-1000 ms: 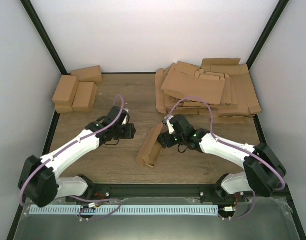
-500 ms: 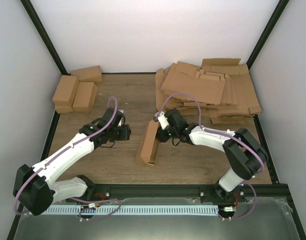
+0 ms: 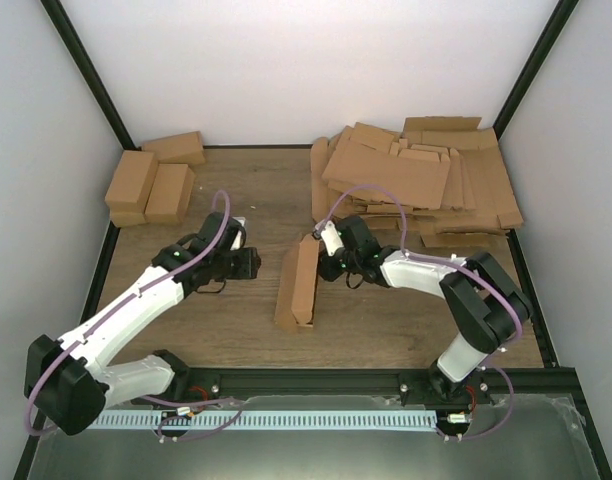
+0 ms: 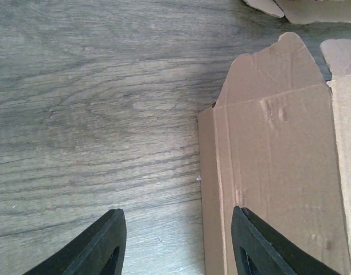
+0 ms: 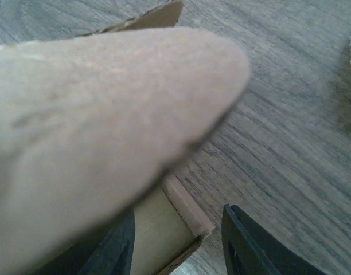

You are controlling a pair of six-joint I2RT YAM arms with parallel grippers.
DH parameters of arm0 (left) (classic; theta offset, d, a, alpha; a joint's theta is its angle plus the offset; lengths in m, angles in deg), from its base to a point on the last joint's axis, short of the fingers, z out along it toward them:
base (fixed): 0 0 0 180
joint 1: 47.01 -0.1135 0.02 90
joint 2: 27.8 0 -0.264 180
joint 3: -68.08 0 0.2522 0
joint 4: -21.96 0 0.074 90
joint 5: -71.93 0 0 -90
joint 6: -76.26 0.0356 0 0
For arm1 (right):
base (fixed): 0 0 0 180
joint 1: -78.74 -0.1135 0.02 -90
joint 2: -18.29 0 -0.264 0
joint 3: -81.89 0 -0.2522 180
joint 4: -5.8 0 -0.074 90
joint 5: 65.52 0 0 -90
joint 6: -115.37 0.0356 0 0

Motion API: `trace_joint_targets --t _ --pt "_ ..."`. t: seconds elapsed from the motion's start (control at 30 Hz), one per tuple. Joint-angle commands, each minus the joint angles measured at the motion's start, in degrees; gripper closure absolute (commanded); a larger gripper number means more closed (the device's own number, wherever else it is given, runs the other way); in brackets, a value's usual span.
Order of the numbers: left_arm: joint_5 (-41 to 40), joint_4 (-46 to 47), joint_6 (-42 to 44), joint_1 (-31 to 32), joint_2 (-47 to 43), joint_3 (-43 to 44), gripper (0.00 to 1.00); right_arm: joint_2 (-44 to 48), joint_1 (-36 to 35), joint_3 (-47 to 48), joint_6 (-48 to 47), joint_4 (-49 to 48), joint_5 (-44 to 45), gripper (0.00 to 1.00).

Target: Fold the paper box

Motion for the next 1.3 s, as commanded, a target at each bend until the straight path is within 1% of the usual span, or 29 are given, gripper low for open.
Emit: trace_joint_targets --t 0.0,0.13,0.2,0.23,0.27,0.37,0.47,0.57,0.63,0.73,0.77,0.8,0.87,0.93,0.97,1.03,1.07,1.1,1.13,1.27 --pt "-0.1 -2.2 1.7 -0.2 -1.2 2.0 0.47 -1.6 0.2 1.8 -1.7 1.3 -2.0 0.6" --pt "0.0 -2.7 1.7 -0.2 -1.0 3.0 0.47 -1.8 0.3 1.7 -1.6 1.9 -0.8 0.62" --pt "0.7 -2.9 1.8 -0.2 -0.8 3.7 0.47 -1.2 0.2 1.4 -0.1 2.0 0.0 0.62" --pt "1.5 -3.0 2.0 -0.3 -0.8 4.0 0.46 -0.4 0.3 1.1 1.0 2.0 0.2 0.59" --pt "2.6 -3.0 2.3 -0.2 -0.8 4.3 0.45 1.0 0.3 0.8 2.4 2.1 0.4 0.52" --pt "6.5 -2.4 3.6 -0.2 -1.1 3.8 0.35 4.9 0.5 -0.3 7.9 2.8 0.8 0.47" --pt "8.3 -0.9 3.0 0.0 -1.5 1.4 0.3 7.2 0.5 -0.5 14.8 5.2 3.1 0.46" --pt "10.2 1.4 0.8 0.0 -2.7 -2.2 0.28 7.2 0.5 0.2 21.8 8.7 4.6 0.46" --pt "11.7 2.9 -1.9 0.0 -4.0 -5.0 0.28 6.6 0.5 1.0 26.5 11.2 6.6 0.48" --pt "15.6 6.1 -8.0 0.0 -6.9 -10.3 0.3 6.6 0.6 0.4 27.8 10.2 5.7 0.48" --pt "16.9 7.1 -9.8 0.1 -7.7 -12.2 0.32 6.6 1.0 0.3 27.4 9.1 5.0 0.48" --pt "18.4 7.9 -11.6 0.1 -8.3 -14.1 0.37 6.4 2.0 0.2 26.7 8.1 2.6 0.5" --pt "21.7 9.9 -15.0 0.6 -9.4 -17.4 0.45 5.3 5.5 0.2 26.3 5.4 -4.5 0.52" --pt "23.4 11.5 -17.6 1.8 -9.5 -20.2 0.57 2.8 8.2 1.7 25.8 4.3 -10.4 0.54" --pt "24.0 12.3 -18.7 2.6 -9.2 -21.5 0.63 1.4 8.8 2.9 25.3 4.3 -12.0 0.57" --pt "24.5 14.2 -20.8 4.4 -8.0 -24.1 0.79 -1.3 9.8 5.7 24.8 4.5 -14.1 0.67" --pt "24.8 15.7 -21.7 5.4 -7.2 -25.1 0.88 -2.5 10.2 7.0 24.7 4.5 -15.1 0.78" --pt "25.0 16.6 -22.6 6.3 -6.3 -25.8 0.95 -3.9 10.6 8.2 24.5 4.3 -15.9 0.9" --pt "24.9 17.2 -23.3 6.9 -5.6 -26.4 0.96 -5.2 10.9 9.4 24.5 4.5 -16.4 0.98" --pt "24.0 19.2 -25.3 8.2 -4.5 -28.2 0.96 -10.3 11.2 14.0 24.0 4.8 -19.2 0.99"
